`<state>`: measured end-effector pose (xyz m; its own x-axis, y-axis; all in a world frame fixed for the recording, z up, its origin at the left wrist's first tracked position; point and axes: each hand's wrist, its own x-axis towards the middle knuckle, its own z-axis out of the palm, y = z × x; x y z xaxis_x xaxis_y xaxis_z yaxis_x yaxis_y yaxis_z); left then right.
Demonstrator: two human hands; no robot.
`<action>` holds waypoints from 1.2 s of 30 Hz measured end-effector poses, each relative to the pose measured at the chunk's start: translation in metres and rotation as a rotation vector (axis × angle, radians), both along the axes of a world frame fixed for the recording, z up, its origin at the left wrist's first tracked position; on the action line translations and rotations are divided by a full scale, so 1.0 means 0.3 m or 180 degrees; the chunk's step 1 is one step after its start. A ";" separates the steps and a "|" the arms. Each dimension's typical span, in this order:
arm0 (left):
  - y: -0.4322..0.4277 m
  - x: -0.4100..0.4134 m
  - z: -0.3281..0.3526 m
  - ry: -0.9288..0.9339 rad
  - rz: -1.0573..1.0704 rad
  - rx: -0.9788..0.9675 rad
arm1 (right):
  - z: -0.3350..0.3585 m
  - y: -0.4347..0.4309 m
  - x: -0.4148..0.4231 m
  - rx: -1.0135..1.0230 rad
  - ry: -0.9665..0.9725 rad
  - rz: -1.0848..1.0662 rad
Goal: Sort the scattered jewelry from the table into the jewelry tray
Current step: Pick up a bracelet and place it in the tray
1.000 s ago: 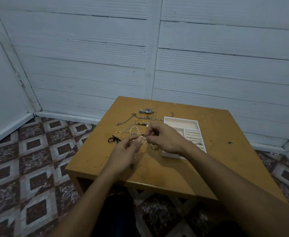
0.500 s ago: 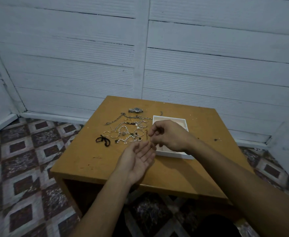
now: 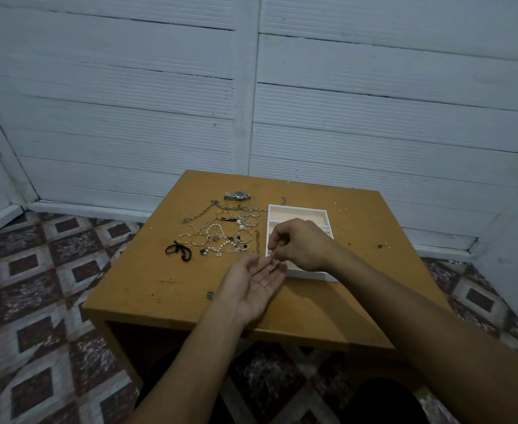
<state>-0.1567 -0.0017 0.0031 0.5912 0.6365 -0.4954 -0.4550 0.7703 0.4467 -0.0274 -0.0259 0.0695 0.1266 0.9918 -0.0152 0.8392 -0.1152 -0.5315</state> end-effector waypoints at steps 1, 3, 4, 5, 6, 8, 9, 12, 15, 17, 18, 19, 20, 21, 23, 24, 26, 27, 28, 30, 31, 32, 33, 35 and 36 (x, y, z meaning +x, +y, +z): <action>0.000 0.002 0.000 0.0009 0.0003 -0.0003 | -0.003 0.002 0.002 -0.0008 -0.0029 -0.0015; 0.004 0.006 -0.003 0.0021 0.0006 -0.0005 | -0.011 0.007 0.006 -0.0009 -0.0062 -0.0047; 0.006 0.008 -0.004 0.0024 0.0008 -0.0009 | -0.015 0.009 0.006 -0.0007 -0.0061 -0.0064; 0.007 0.009 -0.004 0.0028 0.0009 -0.0011 | -0.019 0.011 0.006 -0.0003 -0.0054 -0.0076; 0.009 0.011 -0.004 0.0029 0.0007 -0.0011 | -0.022 0.013 0.007 -0.0003 -0.0048 -0.0083; 0.014 0.016 -0.005 0.0029 0.0016 -0.0020 | -0.025 0.016 0.010 -0.0021 -0.0021 -0.0089; 0.017 0.019 -0.005 0.0014 0.0027 -0.0029 | -0.024 0.016 0.014 -0.0016 0.0026 -0.0110; 0.027 0.029 0.000 0.0005 0.0069 -0.0064 | -0.009 0.017 0.033 0.0100 0.0375 -0.0332; 0.039 0.040 0.013 0.0113 0.0087 -0.0099 | 0.005 0.015 0.058 0.0199 0.0676 -0.0546; 0.046 0.044 0.022 0.0197 0.0100 -0.0128 | 0.005 0.015 0.072 0.0201 0.0721 -0.0624; 0.048 0.044 0.029 0.0210 0.0098 -0.0130 | 0.002 0.015 0.078 0.0191 0.0723 -0.0647; 0.049 0.044 0.038 0.0200 0.0089 -0.0125 | -0.003 0.015 0.082 0.0174 0.0716 -0.0662; 0.051 0.046 0.046 0.0184 0.0079 -0.0117 | -0.010 0.016 0.085 0.0153 0.0700 -0.0675; 0.053 0.048 0.055 0.0171 0.0067 -0.0106 | -0.020 0.018 0.087 0.0137 0.0677 -0.0688; 0.054 0.050 0.075 0.0158 0.0049 -0.0104 | -0.039 0.020 0.091 0.0123 0.0607 -0.0690; 0.056 0.051 0.084 0.0153 0.0043 -0.0101 | -0.047 0.021 0.092 0.0126 0.0571 -0.0676; 0.058 0.056 0.101 0.0151 0.0016 -0.0091 | -0.058 0.023 0.098 0.0132 0.0535 -0.0665; 0.057 0.059 0.108 0.0147 -0.0002 -0.0086 | -0.062 0.024 0.102 0.0133 0.0532 -0.0676; 0.057 0.062 0.112 0.0159 -0.0018 -0.0076 | -0.065 0.026 0.107 0.0127 0.0532 -0.0690; 0.058 0.069 0.113 0.0184 -0.0042 -0.0074 | -0.068 0.029 0.114 0.0118 0.0537 -0.0702; 0.059 0.071 0.111 0.0179 -0.0061 -0.0085 | -0.070 0.030 0.116 0.0118 0.0545 -0.0708; 0.059 0.070 0.107 0.0168 -0.0080 -0.0095 | -0.072 0.032 0.119 0.0122 0.0558 -0.0712; 0.056 0.067 0.102 0.0149 -0.0085 -0.0097 | -0.074 0.035 0.120 0.0122 0.0565 -0.0709; 0.053 0.054 0.089 0.0100 -0.0027 -0.0087 | -0.074 0.044 0.119 0.0108 0.0548 -0.0675; 0.052 0.043 0.083 0.0072 0.0026 -0.0084 | -0.073 0.053 0.116 0.0100 0.0550 -0.0654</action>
